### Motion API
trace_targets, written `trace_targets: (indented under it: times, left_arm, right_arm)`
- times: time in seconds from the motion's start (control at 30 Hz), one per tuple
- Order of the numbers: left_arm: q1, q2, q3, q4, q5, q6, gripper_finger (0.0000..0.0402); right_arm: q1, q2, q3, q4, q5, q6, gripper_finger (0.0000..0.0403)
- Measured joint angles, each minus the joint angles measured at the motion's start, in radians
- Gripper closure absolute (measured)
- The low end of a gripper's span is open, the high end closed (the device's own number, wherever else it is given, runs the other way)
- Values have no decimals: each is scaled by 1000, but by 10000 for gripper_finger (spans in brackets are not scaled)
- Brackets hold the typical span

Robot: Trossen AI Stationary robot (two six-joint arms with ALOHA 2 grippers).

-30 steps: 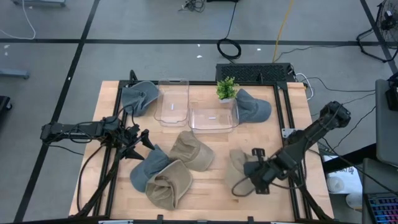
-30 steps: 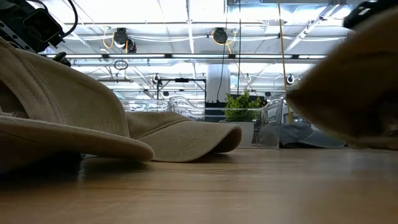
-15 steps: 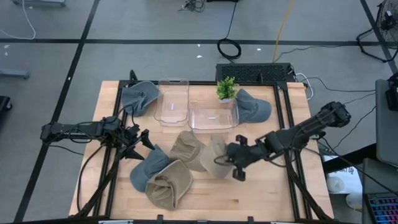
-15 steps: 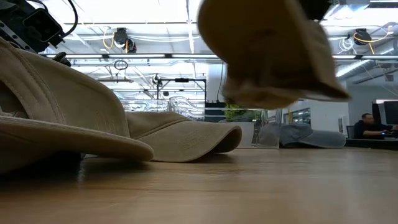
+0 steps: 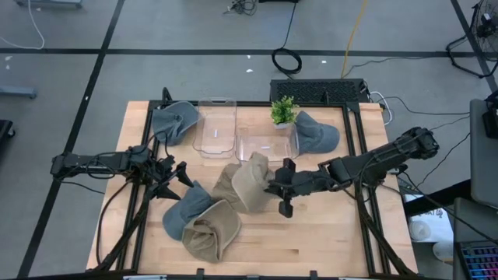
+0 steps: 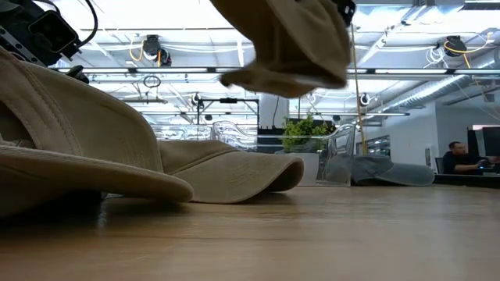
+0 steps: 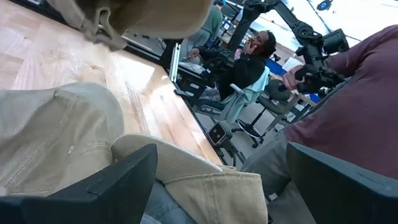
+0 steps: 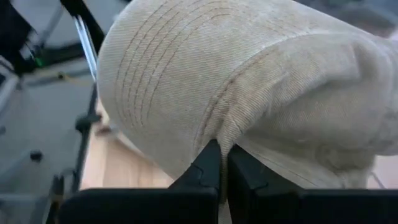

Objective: Pick & Place hat
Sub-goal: Put the right brown cap into the right transparent bin

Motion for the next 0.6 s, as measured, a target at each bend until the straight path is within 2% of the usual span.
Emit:
trace_targets:
  times: [0.13, 0.43, 0.6]
  left_arm:
    - [0, 0, 0, 0, 0, 0, 41]
    - [0, 0, 0, 0, 0, 0, 41]
    - [0, 0, 0, 0, 0, 0, 41]
  right_arm:
    - [-32, 1, 44, 19, -3, -31, 403]
    - [-150, 1, 248, -75, -85, -234, 403]
    - [-214, 0, 305, -69, -107, -325, 403]
